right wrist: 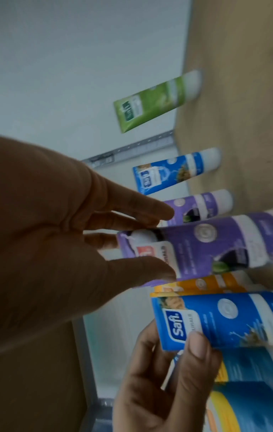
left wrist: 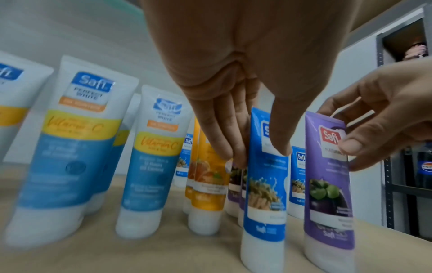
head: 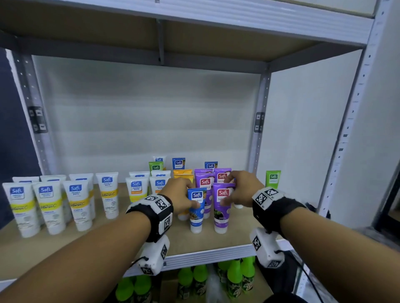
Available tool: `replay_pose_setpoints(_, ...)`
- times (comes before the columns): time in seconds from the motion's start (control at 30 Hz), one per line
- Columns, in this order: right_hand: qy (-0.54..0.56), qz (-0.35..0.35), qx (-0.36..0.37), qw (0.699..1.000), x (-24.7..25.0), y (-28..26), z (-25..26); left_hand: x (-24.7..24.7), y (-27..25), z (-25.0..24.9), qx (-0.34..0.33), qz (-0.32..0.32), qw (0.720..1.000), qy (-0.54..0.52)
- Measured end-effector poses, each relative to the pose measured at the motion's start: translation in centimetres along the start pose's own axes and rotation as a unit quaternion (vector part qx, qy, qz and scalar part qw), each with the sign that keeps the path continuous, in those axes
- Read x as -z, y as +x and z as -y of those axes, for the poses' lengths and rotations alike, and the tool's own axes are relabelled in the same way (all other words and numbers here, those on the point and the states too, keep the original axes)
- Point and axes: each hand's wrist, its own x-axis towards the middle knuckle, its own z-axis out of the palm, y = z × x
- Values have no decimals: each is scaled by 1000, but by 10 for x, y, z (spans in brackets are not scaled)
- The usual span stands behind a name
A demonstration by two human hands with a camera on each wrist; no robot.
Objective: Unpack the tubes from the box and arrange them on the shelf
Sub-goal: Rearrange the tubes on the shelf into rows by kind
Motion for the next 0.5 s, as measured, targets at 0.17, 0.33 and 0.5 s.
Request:
replay_pose_setpoints(0.17, 191, 32, -72, 978, -34, -17, -11, -20, -10, 6, 43, -1, 998, -37)
replay_pose_setpoints(0.33, 252, 13, -72, 965, -55, -13, -22, -30, -10, 10, 57, -6, 996, -65)
replay_pose_setpoints(0.5, 215, -15, -66, 974, -58, -3, -27, -34, -6, 12, 51, -10, 996, -75)
